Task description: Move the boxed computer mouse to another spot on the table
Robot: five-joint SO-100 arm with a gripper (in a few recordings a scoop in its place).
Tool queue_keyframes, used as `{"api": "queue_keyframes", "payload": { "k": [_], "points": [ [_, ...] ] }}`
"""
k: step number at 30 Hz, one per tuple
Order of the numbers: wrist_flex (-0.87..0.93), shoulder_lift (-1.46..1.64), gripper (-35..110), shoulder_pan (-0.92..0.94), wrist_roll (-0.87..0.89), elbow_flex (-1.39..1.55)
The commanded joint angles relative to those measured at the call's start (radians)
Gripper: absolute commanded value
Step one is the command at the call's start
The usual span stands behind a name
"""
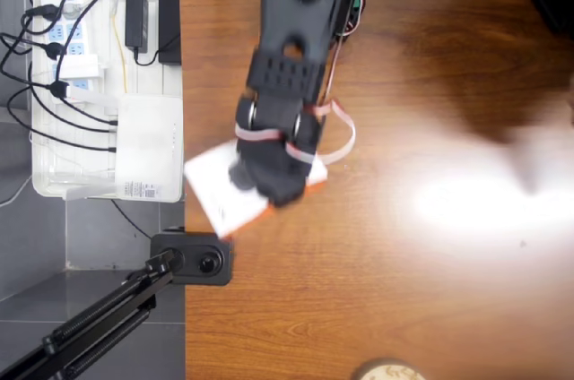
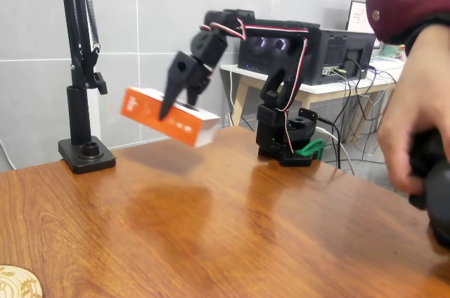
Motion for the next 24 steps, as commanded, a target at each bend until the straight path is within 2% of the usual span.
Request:
{"api": "queue_keyframes", "payload": {
  "k": [1, 10, 22, 24],
  "points": [
    [-0.008, 0.109, 0, 0.015, -0.015, 0.163],
    [-0.101, 0.147, 0, 0.018, -0.026, 0.370],
    [-0.155, 0.057, 0, 0.015, -0.020, 0.347],
    [-0.147, 0.041, 6, 0.005, -0.020, 0.331]
  ]
}}
